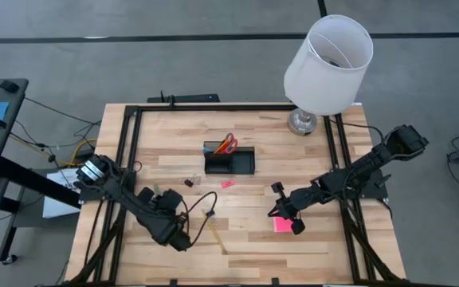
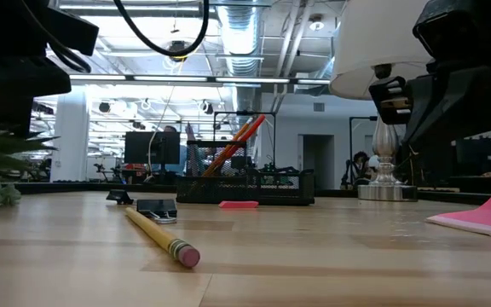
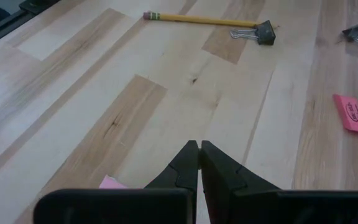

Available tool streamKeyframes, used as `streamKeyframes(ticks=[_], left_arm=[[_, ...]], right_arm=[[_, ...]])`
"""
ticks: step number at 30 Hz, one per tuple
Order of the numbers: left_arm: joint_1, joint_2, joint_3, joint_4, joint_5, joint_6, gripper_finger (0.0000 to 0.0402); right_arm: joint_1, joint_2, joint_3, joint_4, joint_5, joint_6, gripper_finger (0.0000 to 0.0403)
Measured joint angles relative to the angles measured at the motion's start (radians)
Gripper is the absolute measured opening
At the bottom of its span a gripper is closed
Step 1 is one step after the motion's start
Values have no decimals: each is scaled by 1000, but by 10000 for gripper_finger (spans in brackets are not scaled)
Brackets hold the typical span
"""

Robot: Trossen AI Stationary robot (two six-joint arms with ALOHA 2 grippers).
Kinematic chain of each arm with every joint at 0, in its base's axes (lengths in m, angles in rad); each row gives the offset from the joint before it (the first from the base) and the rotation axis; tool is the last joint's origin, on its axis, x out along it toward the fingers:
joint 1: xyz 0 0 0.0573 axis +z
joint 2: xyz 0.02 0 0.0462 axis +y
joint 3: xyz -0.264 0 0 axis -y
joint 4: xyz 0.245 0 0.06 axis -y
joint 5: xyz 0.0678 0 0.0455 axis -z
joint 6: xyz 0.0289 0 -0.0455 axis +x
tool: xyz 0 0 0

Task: Pick and place office supplies into organizer
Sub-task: Adjust the black potted plant

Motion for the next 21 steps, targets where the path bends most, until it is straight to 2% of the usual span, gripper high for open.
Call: streamKeyframes(ticks=[2, 8, 15, 21], left_arm=[[0, 0, 0, -1, 1, 8, 10], [-1, 0, 26, -44, 18, -33, 2], [-18, -3, 137, -41, -189, -24, 1], [-19, -3, 149, -44, -194, -13, 0]], right_arm=[[0, 0, 0, 0, 0, 0, 7], [0, 0, 0, 2, 0, 0, 7], [0, 0, 0, 42, -1, 0, 7], [0, 0, 0, 50, -2, 0, 7]])
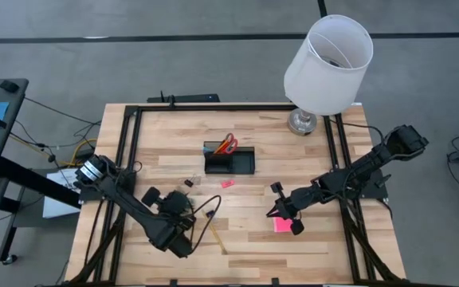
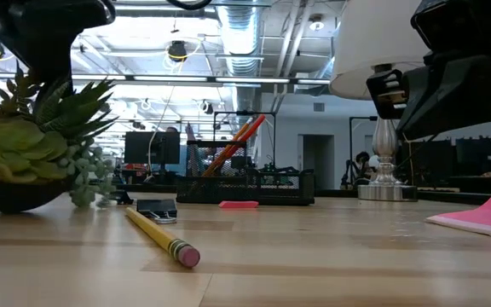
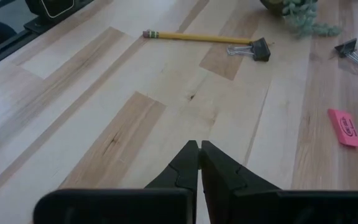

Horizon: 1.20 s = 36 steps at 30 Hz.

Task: Pick and place office supplies into organizer
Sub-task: Adjust the black potted plant

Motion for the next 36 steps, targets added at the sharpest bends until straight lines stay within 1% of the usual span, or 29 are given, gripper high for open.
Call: streamKeyframes(ticks=[5, 10, 14, 16, 19, 21, 23, 25, 27, 31, 36], left_arm=[[-26, 0, 0, -1, 21, -35, 0], [-84, 0, -1, -2, 85, -76, 0], [-125, 0, -34, -1, 58, -176, 0], [-130, 0, -64, -3, 69, -209, 0], [-125, 0, -114, -8, 133, -257, 0], [-117, 1, -150, -6, 133, -312, 0], [-113, 0, -187, 0, 73, -365, 0], [-105, -4, -221, 9, 8, -379, 0], [-94, -4, -238, 11, -4, -387, 0], [-60, -5, -249, 4, 23, -385, 11], [-21, -5, -247, 1, 85, -331, 49]], right_arm=[[0, 0, 0, 0, 0, 7, 7], [0, 0, 0, -1, -9, 8, 7], [0, 0, 0, -1, -24, 8, 7], [0, 0, 0, -1, -24, 8, 7], [0, 0, 0, 0, -24, 8, 7], [0, 0, 0, 1, -24, 5, 7], [0, 0, 0, 1, -24, 0, 7], [-2, 0, 0, 1, -24, 0, 7], [-2, 0, 0, 1, -24, 0, 7], [-2, 0, 0, 1, -24, -1, 7], [-2, 0, 0, 2, -24, -2, 7]])
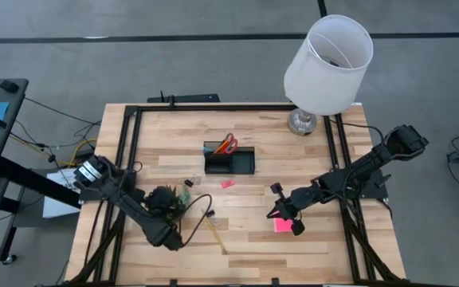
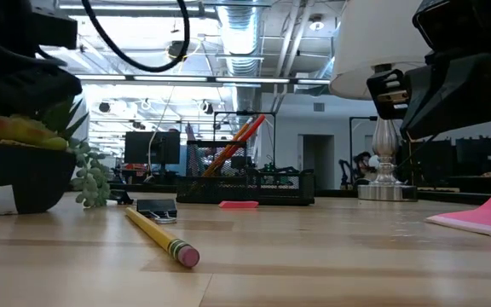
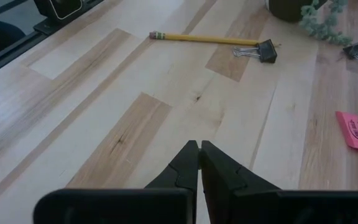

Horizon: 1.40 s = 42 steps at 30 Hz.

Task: Pick and place office supplies into organizer
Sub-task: Adjust the black potted plant, then put the yellow pencil into the top left compartment of the black desk organizer

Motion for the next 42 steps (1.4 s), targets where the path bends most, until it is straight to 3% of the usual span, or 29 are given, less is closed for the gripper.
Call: streamKeyframes(ticks=[5, 11, 16, 19, 26, 31, 35, 38, 42], left_arm=[[27, 0, 60, -2, 38, 70, 92], [15, -1, 233, 3, -176, 195, 119], [24, -1, 294, 0, -170, 302, 123], [33, -1, 257, 0, -117, 267, 123], [17, 8, 88, 50, -2, 7, 123], [-12, 8, 127, -4, -48, -36, 123], [-12, -10, 199, -5, -52, 40, 123], [-18, -13, 307, 1, -135, 69, 123], [-46, -12, 444, 66, -333, 256, 123]], right_arm=[[0, 0, 0, 0, 0, 1, 7], [0, 0, 0, 0, 0, 2, 7], [2, 0, 0, 0, -1, 28, 7], [2, 0, 0, 0, -1, 38, 7], [29, 0, 0, 0, -1, 34, 7], [49, 0, 0, 5, -2, -13, 7], [48, 0, 0, 11, -2, -13, 7], [48, 0, 0, 26, -1, -14, 7], [59, -12, 0, 77, 0, -15, 7]])
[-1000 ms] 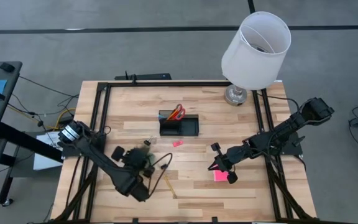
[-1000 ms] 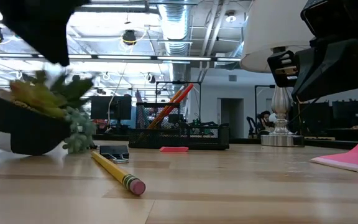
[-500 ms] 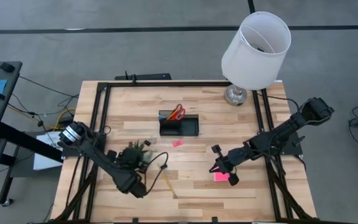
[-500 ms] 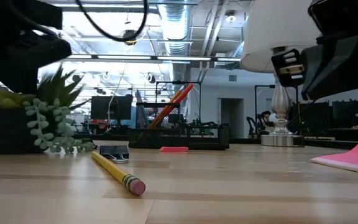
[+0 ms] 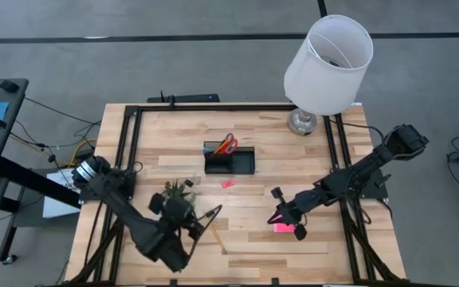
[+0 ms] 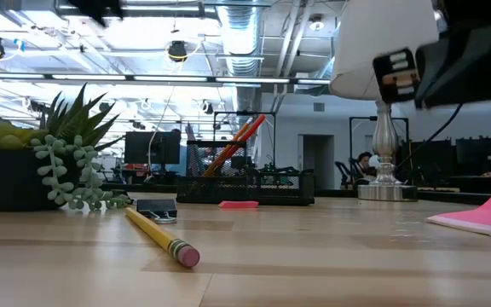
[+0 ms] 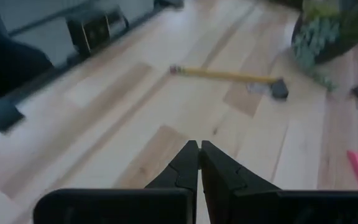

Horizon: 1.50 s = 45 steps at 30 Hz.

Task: Pick and place office supplies into organizer
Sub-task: Put the yellow pencil into the top left compartment of the black desk organizer

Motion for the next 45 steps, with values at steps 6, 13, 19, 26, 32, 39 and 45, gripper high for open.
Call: streamKeyframes(ticks=[6, 13, 19, 26, 32, 39, 45], left_arm=[[-11, 3, -24, 305, -50, 252, 123], [23, 5, -158, 763, 84, 741, 123], [76, 5, -205, 1033, 204, 1201, 123], [165, 73, -203, 1170, 472, 1380, 123], [189, 141, -201, 1212, 688, 1516, 123], [192, 148, -199, 1185, 795, 1570, 123], [192, 151, -199, 1151, 801, 1569, 123]], right_arm=[[49, -54, 1, 54, 2, 77, 7], [111, -70, 1, 62, 2, 104, 7], [131, -70, 0, 119, 3, 105, 7], [133, -70, 0, 108, 5, 153, 7], [129, -70, 0, 73, 5, 201, 7], [101, -70, 0, 112, 235, 234, 7], [-92, -70, 0, 281, 330, 95, 7]])
